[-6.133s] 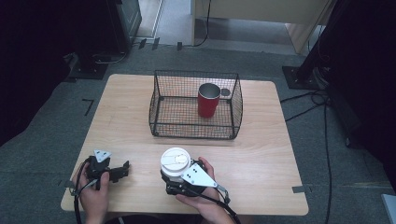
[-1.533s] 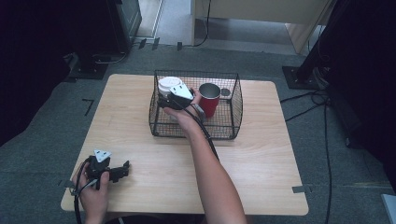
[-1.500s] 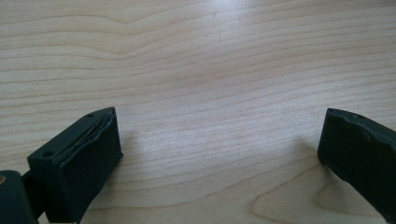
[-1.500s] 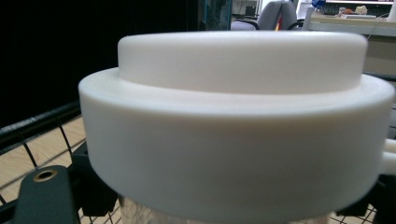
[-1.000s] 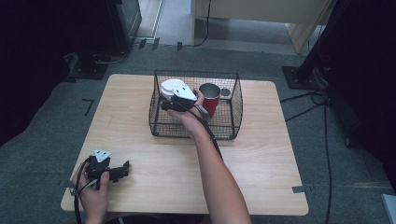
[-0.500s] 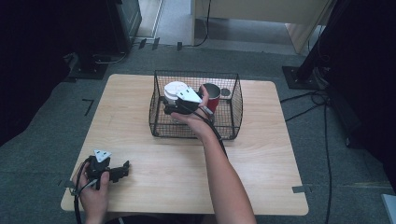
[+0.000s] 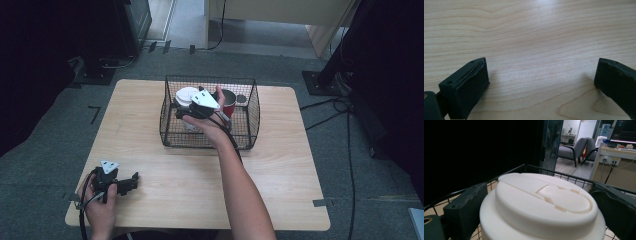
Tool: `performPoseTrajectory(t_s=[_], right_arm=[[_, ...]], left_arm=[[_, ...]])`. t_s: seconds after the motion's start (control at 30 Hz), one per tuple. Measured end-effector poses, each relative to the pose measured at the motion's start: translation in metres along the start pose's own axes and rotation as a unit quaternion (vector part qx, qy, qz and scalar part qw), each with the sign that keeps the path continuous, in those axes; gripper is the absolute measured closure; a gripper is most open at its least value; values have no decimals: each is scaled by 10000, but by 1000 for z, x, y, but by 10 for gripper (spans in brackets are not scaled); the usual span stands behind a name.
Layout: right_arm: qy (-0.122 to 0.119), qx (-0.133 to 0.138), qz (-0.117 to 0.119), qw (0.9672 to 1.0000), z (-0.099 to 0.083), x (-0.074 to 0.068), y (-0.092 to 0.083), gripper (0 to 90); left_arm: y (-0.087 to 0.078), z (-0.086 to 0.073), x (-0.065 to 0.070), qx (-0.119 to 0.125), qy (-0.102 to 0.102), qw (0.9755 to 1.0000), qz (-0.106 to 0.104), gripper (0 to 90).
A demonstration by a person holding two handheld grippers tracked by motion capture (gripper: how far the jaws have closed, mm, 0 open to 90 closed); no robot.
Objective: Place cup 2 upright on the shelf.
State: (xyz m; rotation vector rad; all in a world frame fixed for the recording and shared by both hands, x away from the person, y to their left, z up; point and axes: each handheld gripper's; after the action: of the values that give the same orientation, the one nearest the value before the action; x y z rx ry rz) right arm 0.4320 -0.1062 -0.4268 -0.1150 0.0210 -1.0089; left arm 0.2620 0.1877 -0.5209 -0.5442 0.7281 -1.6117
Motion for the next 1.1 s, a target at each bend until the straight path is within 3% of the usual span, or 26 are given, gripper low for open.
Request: performPoseTrajectory(t_s=[0.3, 0.5, 1.1], right_arm=[[-155, 86, -9, 9998, 11, 1, -6, 22], [-72, 245, -138, 9996, 22, 6, -14, 22], [92, 307, -125, 9994, 29, 14, -65, 22]], left_arm=[[0, 0, 0, -1, 4, 10000, 0, 0], [0, 0, 0, -6, 5, 10000, 0, 0], [0, 0, 0, 7, -10, 10000, 4, 0]])
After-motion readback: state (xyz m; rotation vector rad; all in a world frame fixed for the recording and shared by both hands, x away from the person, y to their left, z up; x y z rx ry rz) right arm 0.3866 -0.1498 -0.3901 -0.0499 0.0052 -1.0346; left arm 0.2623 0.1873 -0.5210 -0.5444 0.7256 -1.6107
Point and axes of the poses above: each handheld gripper's, and its own axes: y roughly forward along the jaws, z roughly out of its top, x roughly to its right, and after that the axes turned 3 degrees about z, right-handed
